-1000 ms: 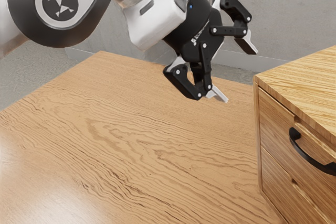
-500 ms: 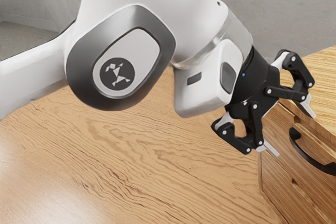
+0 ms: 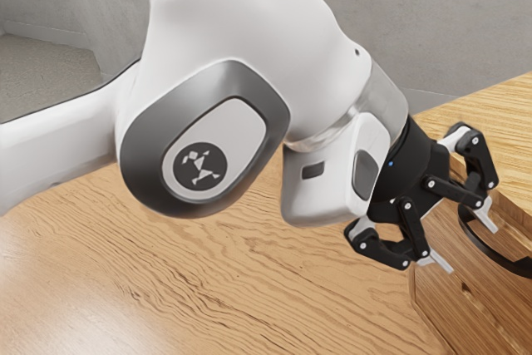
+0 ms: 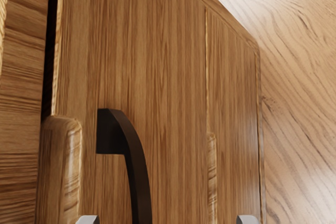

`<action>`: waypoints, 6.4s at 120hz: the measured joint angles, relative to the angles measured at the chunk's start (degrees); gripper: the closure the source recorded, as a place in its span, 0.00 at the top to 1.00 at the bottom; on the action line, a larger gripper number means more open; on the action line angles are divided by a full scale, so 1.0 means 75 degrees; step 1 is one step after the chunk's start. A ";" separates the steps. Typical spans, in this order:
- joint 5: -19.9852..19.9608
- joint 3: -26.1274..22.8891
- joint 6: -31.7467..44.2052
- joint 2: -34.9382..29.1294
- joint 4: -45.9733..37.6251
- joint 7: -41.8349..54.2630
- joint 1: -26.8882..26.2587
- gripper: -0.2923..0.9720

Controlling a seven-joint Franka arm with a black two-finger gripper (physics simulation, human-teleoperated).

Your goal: Pull the drawer handle with one arm to open the drawer

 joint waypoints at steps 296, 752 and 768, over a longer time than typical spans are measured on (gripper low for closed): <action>-0.0295 0.0009 0.0375 -0.1024 -0.1330 0.0246 0.0024 0.24; -0.0951 0.0393 0.0314 -0.4749 -0.4333 0.0158 0.0028 0.20; -0.0956 0.0408 0.0280 -0.4854 -0.4407 0.0159 0.0026 0.21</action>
